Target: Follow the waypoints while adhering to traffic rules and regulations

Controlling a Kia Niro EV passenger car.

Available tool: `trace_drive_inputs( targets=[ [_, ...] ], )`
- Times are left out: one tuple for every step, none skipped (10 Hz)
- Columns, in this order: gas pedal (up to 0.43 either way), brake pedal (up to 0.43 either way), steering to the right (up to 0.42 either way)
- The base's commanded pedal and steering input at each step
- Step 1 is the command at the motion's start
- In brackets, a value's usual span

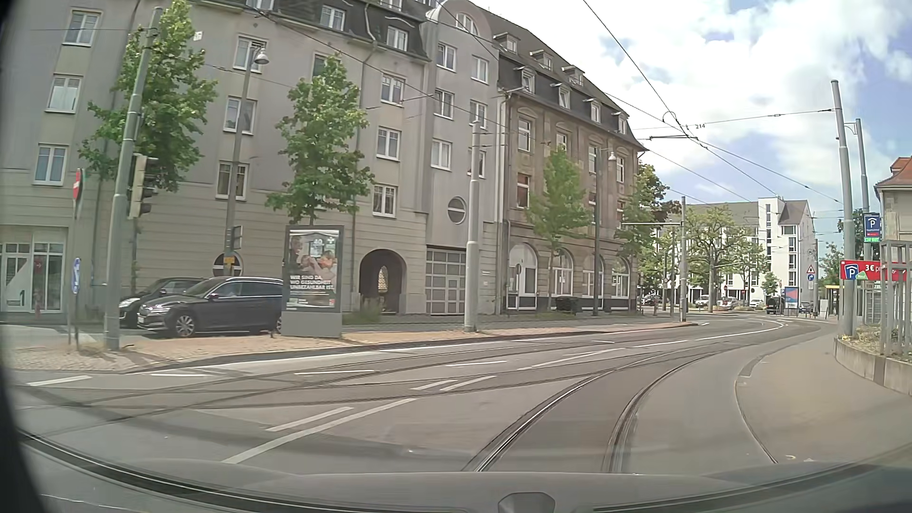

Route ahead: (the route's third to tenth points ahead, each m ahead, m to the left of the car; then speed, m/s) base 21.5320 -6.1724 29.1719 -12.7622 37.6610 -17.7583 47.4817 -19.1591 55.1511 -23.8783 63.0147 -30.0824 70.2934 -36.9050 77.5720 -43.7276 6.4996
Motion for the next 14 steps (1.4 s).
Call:
trace_drive_inputs(
  targets=[
    [0.130, 0.030, 0.169],
    [0.110, 0.030, 0.173],
    [0.098, 0.030, 0.176],
    [0.079, 0.030, 0.179],
    [0.079, 0.030, 0.182],
    [0.067, 0.030, 0.185],
    [0.039, 0.030, 0.186],
    [0.039, 0.030, 0.189],
    [0.039, 0.030, 0.193],
    [0.039, 0.030, 0.196],
    [0.039, 0.030, 0.199],
    [0.039, 0.030, 0.201],
    [0.039, 0.030, 0.201],
    [0.028, 0.030, 0.202]
  ],
)
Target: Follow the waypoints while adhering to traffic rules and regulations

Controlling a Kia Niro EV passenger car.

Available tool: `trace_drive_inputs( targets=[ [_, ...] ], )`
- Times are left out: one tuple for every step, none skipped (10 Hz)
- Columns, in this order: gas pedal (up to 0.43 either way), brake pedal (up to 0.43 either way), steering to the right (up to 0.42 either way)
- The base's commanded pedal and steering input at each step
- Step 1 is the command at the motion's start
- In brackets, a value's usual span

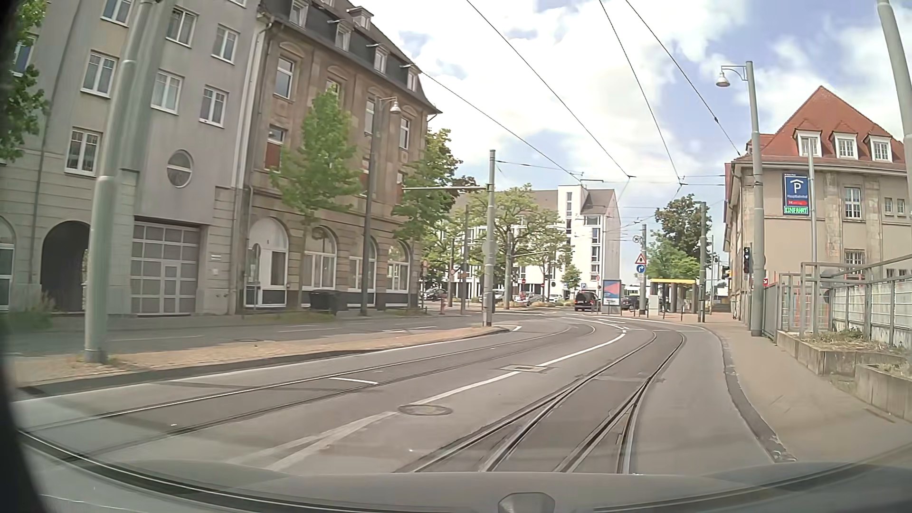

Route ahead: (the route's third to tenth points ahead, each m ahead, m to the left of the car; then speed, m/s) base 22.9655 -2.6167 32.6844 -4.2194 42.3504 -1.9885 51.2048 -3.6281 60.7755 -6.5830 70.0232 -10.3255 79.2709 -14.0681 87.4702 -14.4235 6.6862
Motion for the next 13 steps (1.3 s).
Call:
trace_drive_inputs(
  targets=[
    [0.028, 0.030, 0.201],
    [0.008, 0.030, 0.201],
    [0.000, 0.030, 0.200],
    [0.000, 0.030, 0.198],
    [0.000, 0.030, 0.192],
    [0.000, 0.030, 0.187],
    [0.000, 0.030, 0.181],
    [0.000, 0.030, 0.175],
    [0.000, 0.030, 0.173],
    [0.000, 0.030, 0.169],
    [0.000, 0.030, 0.158],
    [0.000, 0.030, 0.145],
    [0.000, 0.030, 0.119]
  ],
)
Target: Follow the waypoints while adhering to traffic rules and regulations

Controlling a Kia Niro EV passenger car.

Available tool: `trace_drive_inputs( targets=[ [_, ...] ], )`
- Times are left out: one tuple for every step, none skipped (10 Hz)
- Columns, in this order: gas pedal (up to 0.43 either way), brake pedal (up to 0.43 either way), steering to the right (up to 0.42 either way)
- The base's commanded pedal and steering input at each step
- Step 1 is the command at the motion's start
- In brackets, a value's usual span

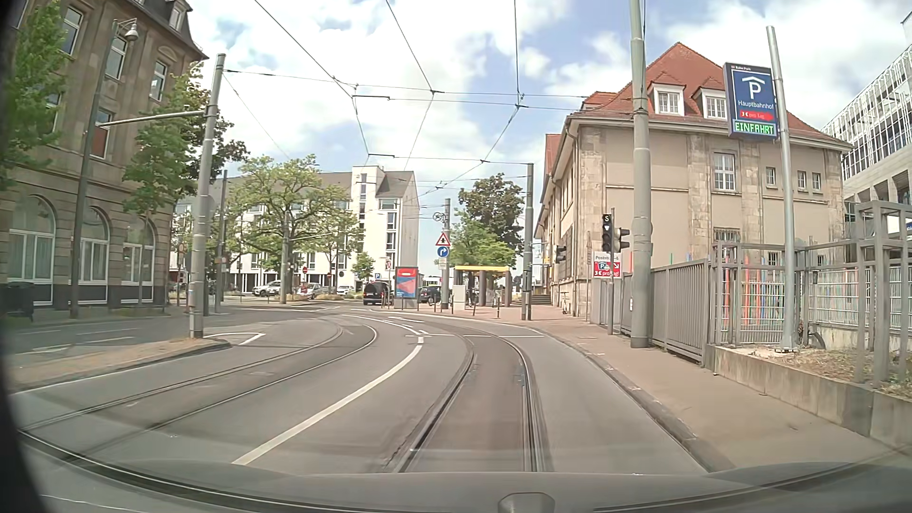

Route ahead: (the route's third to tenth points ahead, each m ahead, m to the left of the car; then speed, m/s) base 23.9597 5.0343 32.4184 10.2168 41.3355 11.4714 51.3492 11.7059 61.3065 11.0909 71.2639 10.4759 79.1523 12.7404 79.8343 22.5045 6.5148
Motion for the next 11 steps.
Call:
trace_drive_inputs(
  targets=[
    [0.000, 0.030, 0.089],
    [0.000, 0.030, 0.064],
    [0.000, 0.030, 0.051],
    [0.000, 0.030, 0.036],
    [0.000, 0.030, 0.025],
    [0.000, 0.030, 0.018],
    [0.000, 0.030, 0.008],
    [0.000, 0.030, -0.001],
    [0.000, 0.030, -0.012],
    [0.000, 0.030, -0.024],
    [0.000, 0.030, -0.033]
  ],
)
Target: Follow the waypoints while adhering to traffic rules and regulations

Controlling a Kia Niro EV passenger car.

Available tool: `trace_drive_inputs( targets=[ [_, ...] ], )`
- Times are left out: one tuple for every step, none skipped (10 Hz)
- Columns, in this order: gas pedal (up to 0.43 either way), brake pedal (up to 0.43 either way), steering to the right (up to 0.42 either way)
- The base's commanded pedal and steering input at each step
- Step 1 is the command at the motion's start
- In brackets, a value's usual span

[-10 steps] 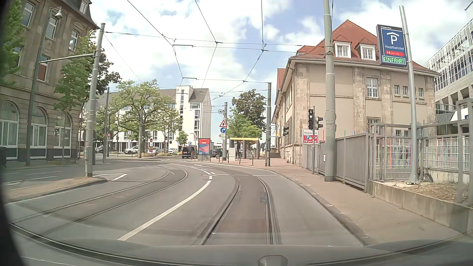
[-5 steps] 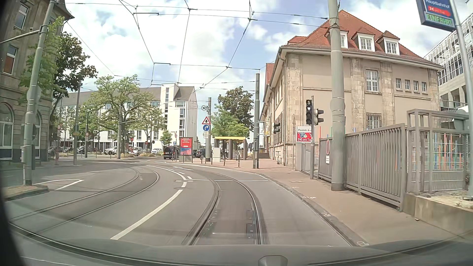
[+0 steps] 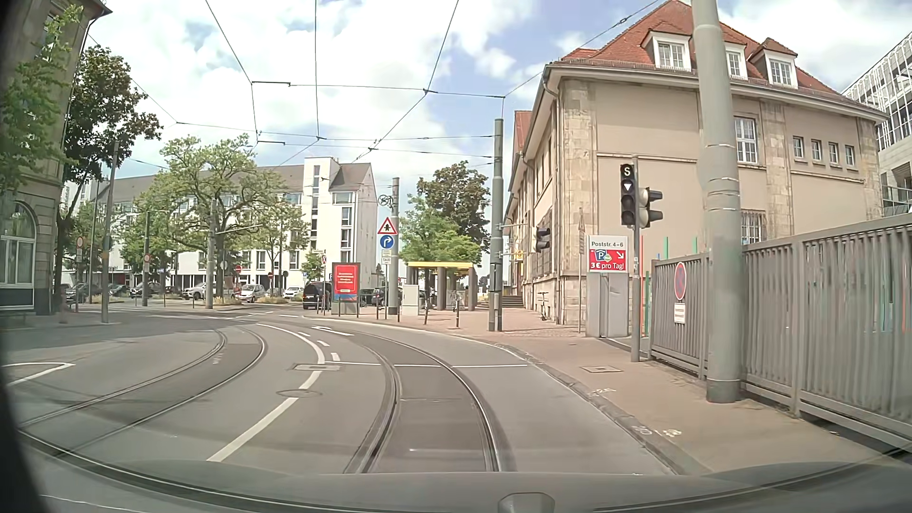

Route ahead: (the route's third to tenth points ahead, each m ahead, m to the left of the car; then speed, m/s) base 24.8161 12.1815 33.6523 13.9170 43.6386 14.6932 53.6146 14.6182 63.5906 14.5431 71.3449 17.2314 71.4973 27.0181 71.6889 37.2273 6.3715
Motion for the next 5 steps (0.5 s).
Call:
trace_drive_inputs(
  targets=[
    [0.000, 0.030, -0.042],
    [0.000, 0.030, -0.049],
    [0.000, 0.030, -0.052],
    [0.000, 0.030, -0.053],
    [0.000, 0.030, -0.055]
  ],
)
